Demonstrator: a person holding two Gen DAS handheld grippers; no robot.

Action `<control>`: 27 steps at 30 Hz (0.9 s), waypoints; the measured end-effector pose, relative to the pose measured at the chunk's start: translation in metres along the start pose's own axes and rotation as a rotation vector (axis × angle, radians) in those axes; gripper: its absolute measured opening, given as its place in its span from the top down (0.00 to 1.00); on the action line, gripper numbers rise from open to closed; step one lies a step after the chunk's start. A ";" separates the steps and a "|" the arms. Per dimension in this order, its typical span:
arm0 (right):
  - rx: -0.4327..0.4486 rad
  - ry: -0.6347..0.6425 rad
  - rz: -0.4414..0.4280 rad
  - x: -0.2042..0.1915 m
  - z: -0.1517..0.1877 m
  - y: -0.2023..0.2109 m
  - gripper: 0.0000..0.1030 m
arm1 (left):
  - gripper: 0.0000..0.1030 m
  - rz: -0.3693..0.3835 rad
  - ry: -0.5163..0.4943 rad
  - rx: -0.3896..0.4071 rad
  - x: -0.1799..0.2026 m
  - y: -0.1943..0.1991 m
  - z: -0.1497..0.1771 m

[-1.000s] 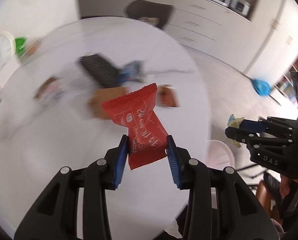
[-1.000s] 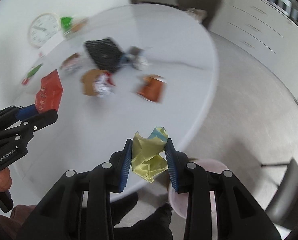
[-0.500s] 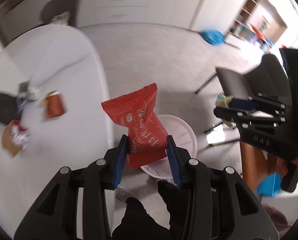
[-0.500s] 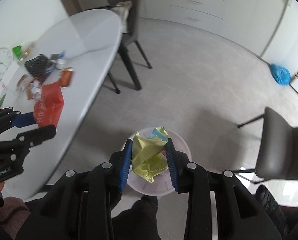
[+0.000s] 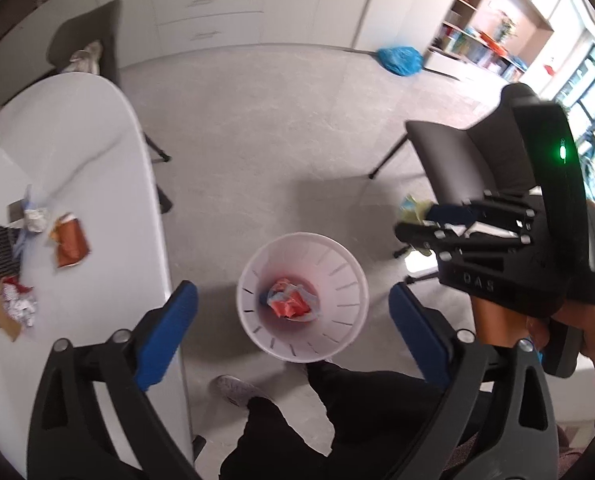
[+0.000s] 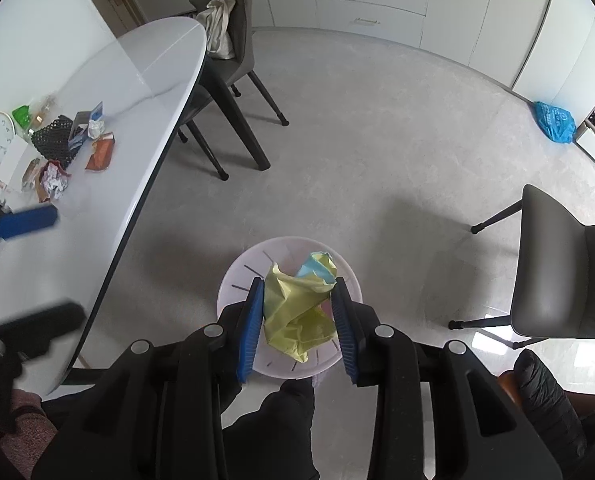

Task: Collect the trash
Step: 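Carry both items to the wastebasket and open both tools to drop them, then move both open tools back over the table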

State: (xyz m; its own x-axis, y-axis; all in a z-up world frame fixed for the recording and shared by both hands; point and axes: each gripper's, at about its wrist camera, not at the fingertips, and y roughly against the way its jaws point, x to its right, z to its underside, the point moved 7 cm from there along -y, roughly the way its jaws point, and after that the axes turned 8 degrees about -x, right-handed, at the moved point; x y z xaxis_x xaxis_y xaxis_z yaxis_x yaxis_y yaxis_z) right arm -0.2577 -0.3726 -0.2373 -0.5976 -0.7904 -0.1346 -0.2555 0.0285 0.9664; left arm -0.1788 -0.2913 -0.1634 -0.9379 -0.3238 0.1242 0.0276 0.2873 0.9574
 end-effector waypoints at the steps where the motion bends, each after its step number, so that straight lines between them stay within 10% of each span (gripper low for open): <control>1: -0.005 0.004 -0.006 -0.001 0.001 -0.001 0.66 | 0.07 -0.014 0.012 0.005 -0.007 0.003 0.001; 5: -0.035 0.013 -0.032 -0.009 0.006 -0.011 0.63 | 0.07 -0.056 0.056 0.005 -0.023 0.008 -0.001; 10: -0.047 -0.001 -0.014 -0.016 0.010 -0.014 0.03 | 0.07 -0.073 0.123 0.013 -0.045 0.015 0.007; 27: -0.038 0.042 0.070 -0.048 -0.001 -0.007 0.02 | 0.07 -0.094 0.273 0.047 -0.090 0.032 0.032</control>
State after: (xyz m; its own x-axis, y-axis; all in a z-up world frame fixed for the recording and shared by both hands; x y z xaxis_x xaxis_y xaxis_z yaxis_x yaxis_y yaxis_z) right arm -0.2268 -0.3352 -0.2378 -0.5804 -0.8122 -0.0581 -0.1849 0.0620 0.9808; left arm -0.1045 -0.2244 -0.1524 -0.8080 -0.5795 0.1068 -0.0773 0.2840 0.9557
